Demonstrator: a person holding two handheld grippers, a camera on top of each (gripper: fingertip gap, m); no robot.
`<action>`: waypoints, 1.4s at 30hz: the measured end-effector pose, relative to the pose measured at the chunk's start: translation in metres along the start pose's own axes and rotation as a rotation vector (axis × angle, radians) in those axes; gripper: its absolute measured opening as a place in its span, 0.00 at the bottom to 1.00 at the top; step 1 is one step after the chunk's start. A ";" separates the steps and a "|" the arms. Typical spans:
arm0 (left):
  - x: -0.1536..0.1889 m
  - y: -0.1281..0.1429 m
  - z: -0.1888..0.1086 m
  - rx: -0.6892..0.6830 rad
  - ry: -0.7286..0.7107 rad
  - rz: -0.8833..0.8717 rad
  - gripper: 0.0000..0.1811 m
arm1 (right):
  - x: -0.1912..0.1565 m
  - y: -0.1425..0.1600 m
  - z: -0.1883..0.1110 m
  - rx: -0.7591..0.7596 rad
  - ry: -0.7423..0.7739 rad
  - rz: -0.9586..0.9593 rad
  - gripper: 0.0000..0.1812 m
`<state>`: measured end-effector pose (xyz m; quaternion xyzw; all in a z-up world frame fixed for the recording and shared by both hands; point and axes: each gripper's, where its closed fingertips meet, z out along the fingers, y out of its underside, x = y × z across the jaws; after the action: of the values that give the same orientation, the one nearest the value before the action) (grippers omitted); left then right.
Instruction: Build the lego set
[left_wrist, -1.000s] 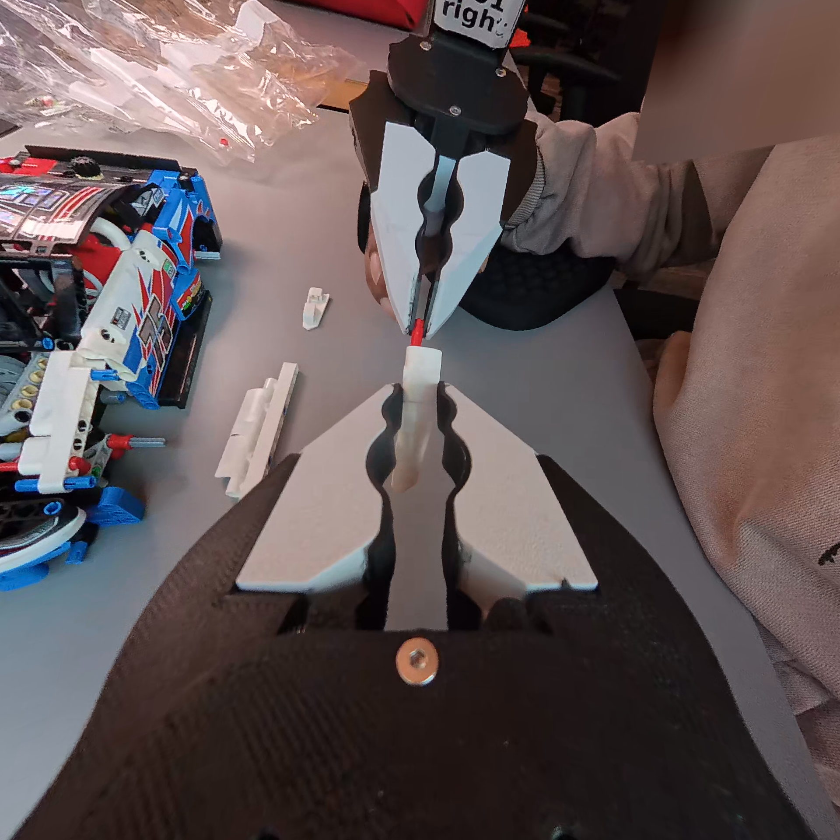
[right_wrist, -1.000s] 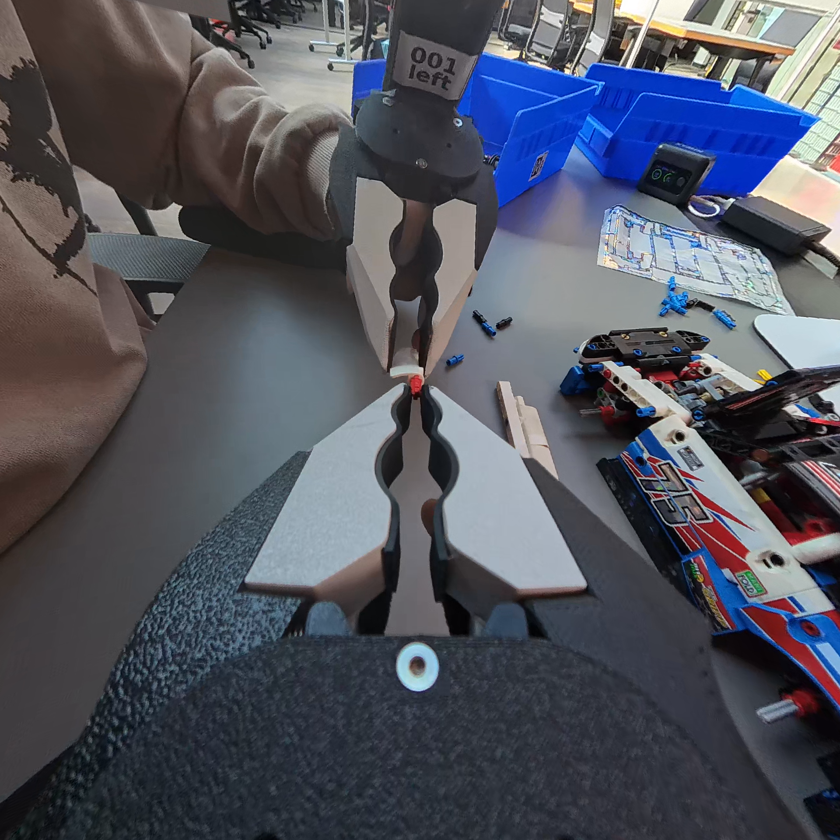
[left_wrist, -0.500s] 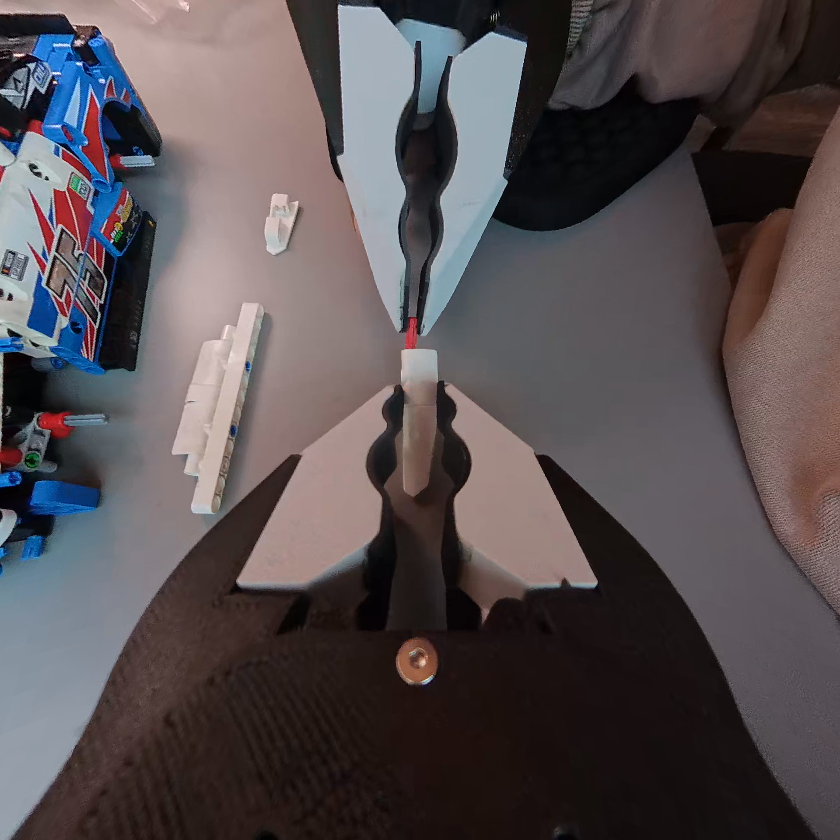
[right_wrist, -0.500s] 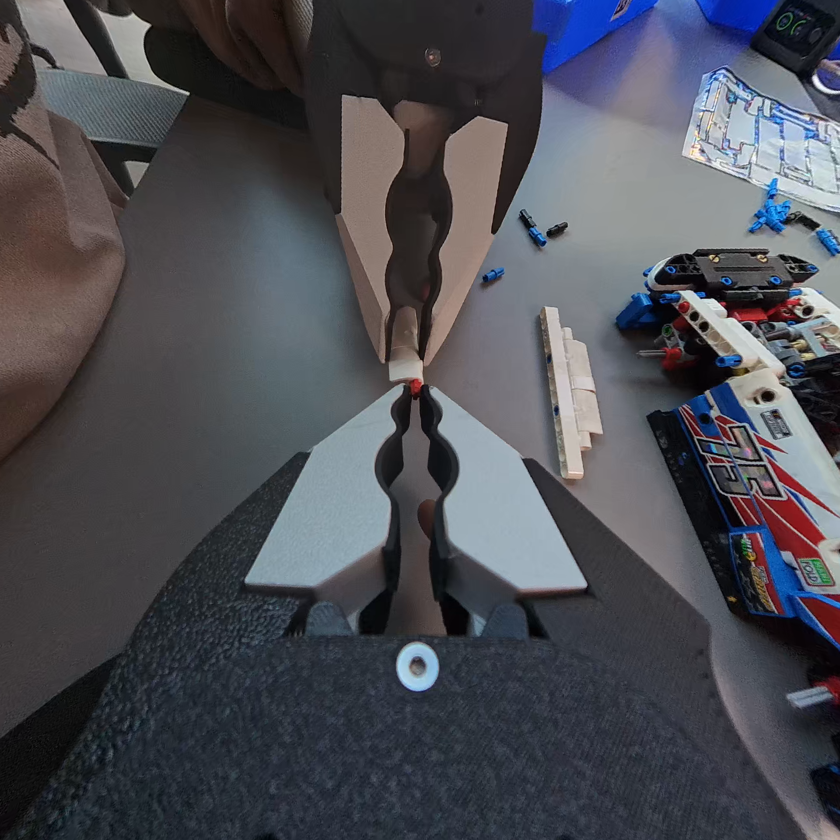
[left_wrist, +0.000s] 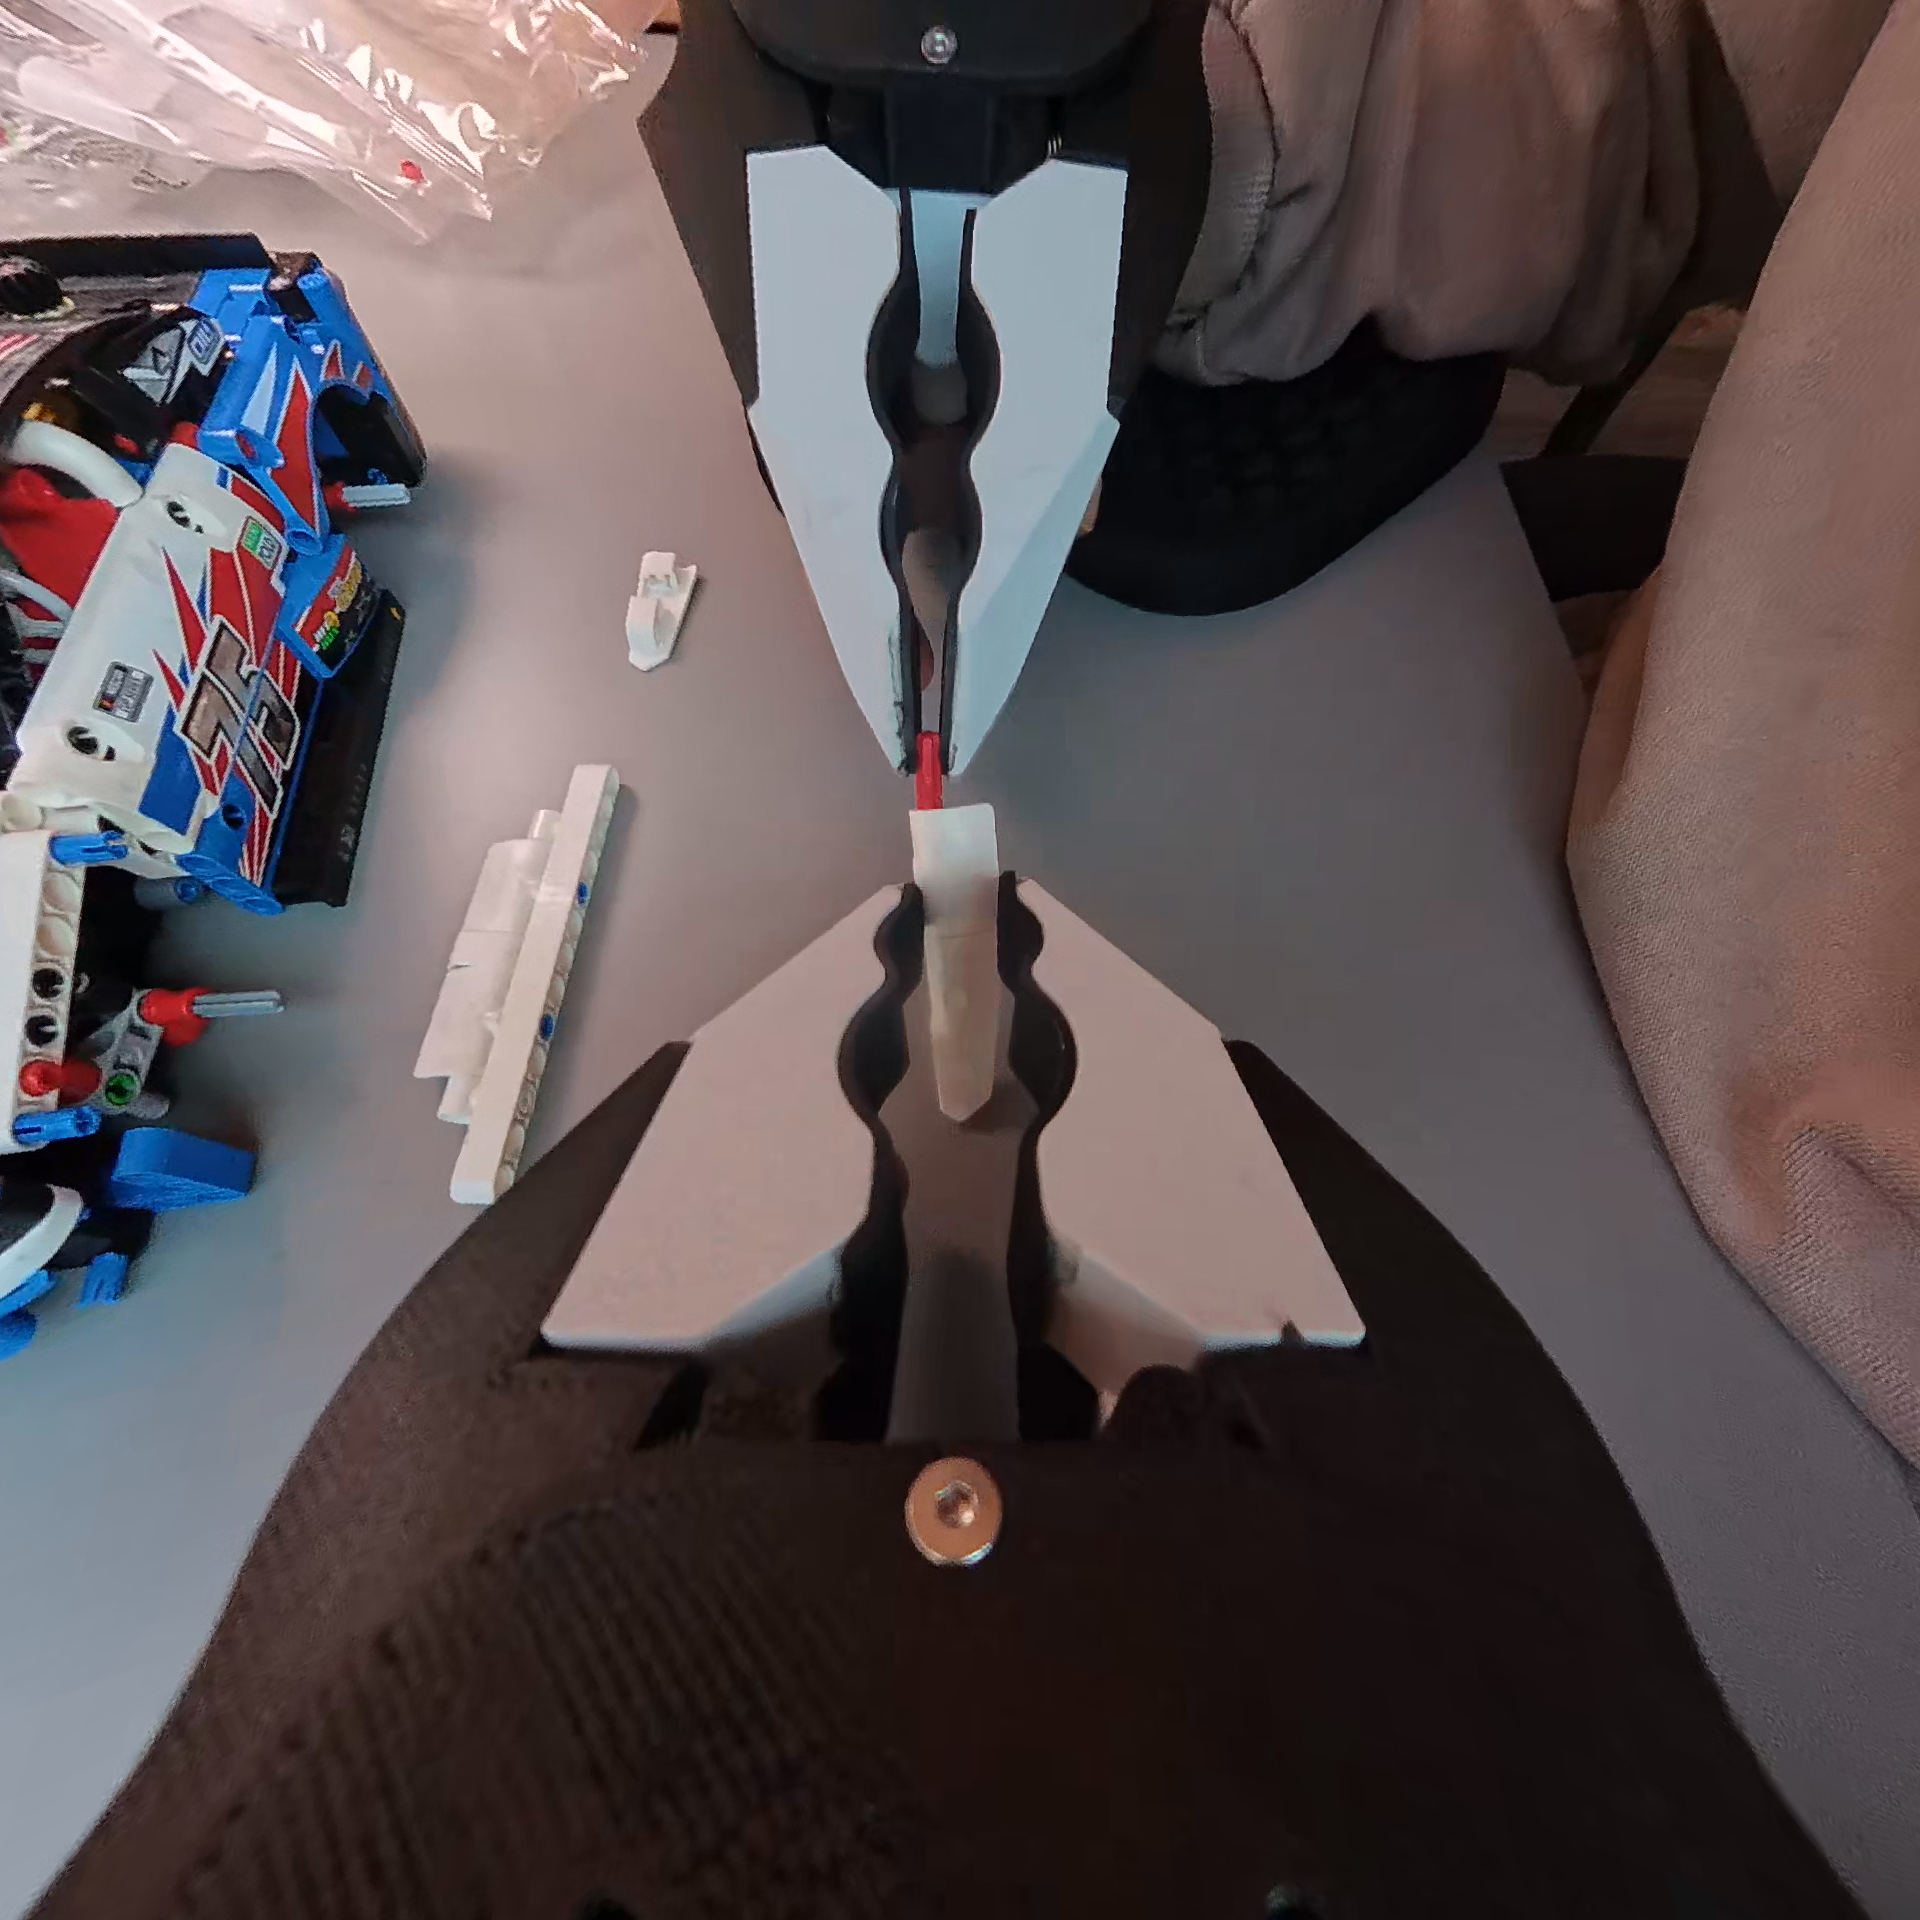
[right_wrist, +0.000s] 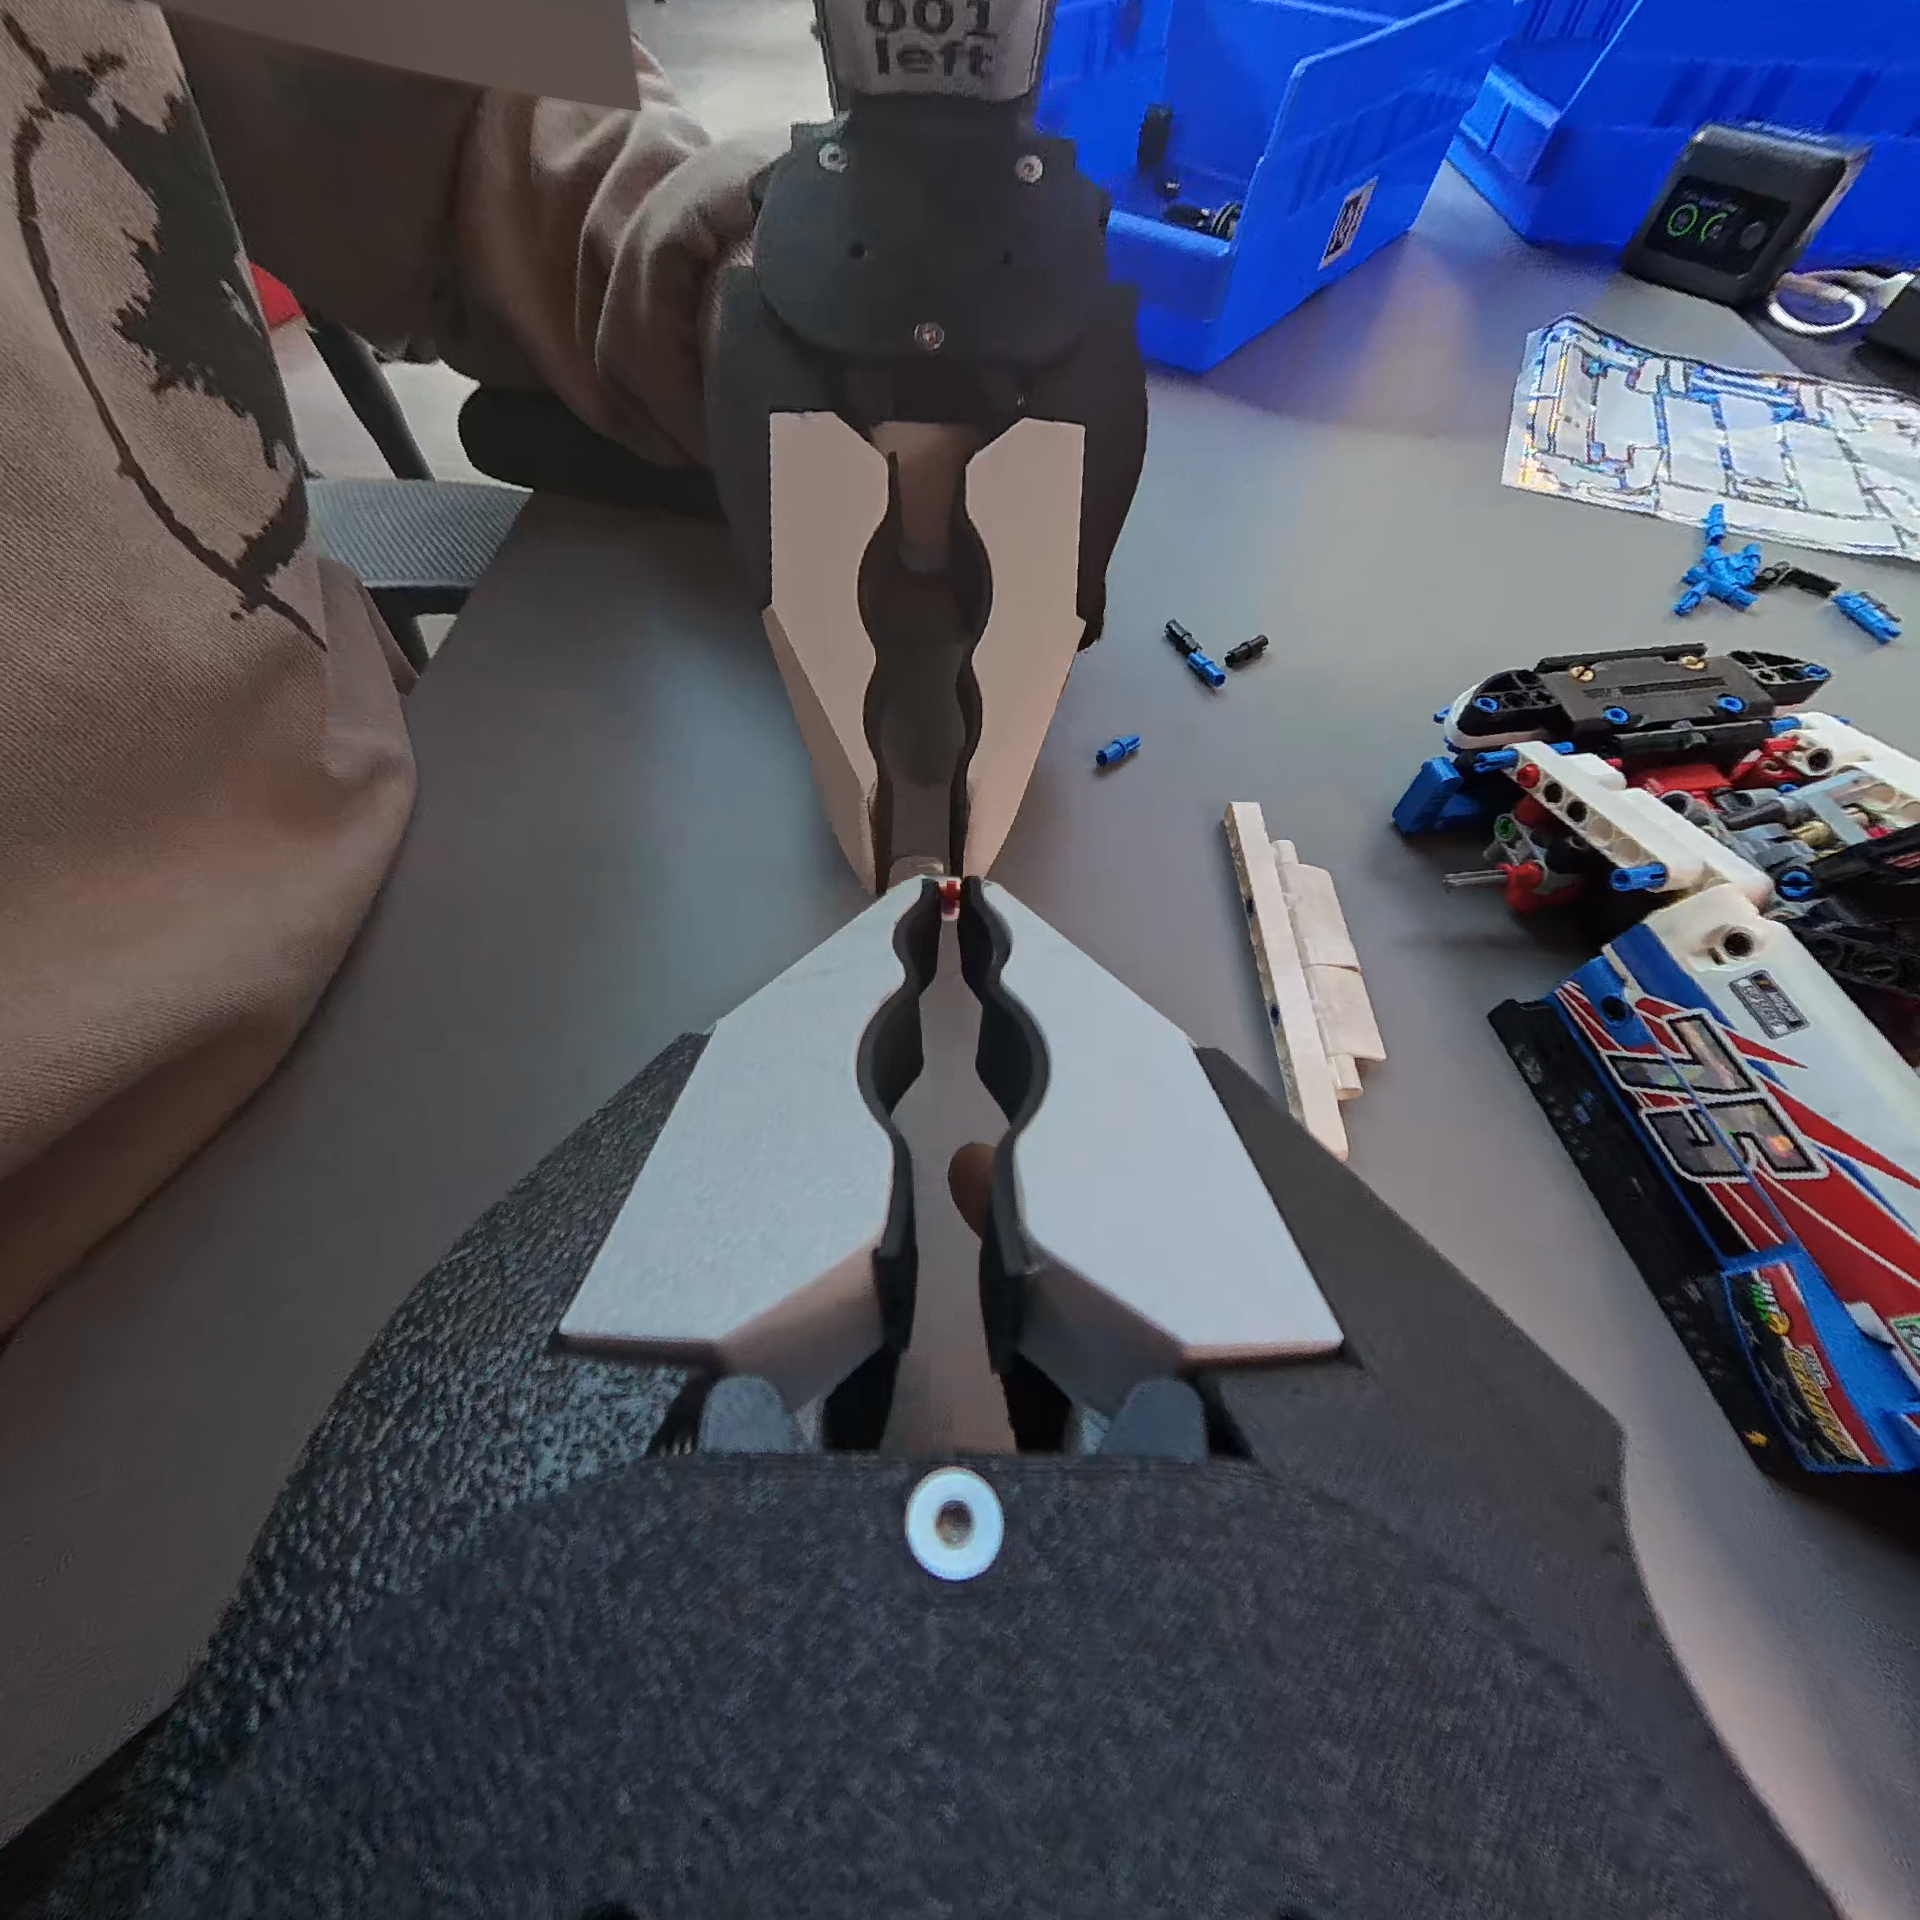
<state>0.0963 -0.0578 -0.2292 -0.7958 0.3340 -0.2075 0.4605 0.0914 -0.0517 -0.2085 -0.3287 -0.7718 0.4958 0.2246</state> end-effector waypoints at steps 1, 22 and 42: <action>0.000 -0.002 -0.001 0.017 0.003 -0.009 0.06 | 0.001 -0.001 -0.001 0.009 0.001 0.005 0.01; -0.001 -0.064 -0.034 0.406 0.034 -0.096 0.06 | 0.005 -0.056 -0.033 0.369 -0.078 0.191 0.01; -0.004 -0.076 -0.030 0.475 0.089 -0.188 0.07 | 0.010 -0.070 -0.040 0.471 -0.094 0.270 0.00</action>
<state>0.1008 -0.0460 -0.1484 -0.6831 0.2204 -0.3568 0.5980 0.0909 -0.0403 -0.1278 -0.3441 -0.5940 0.7017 0.1905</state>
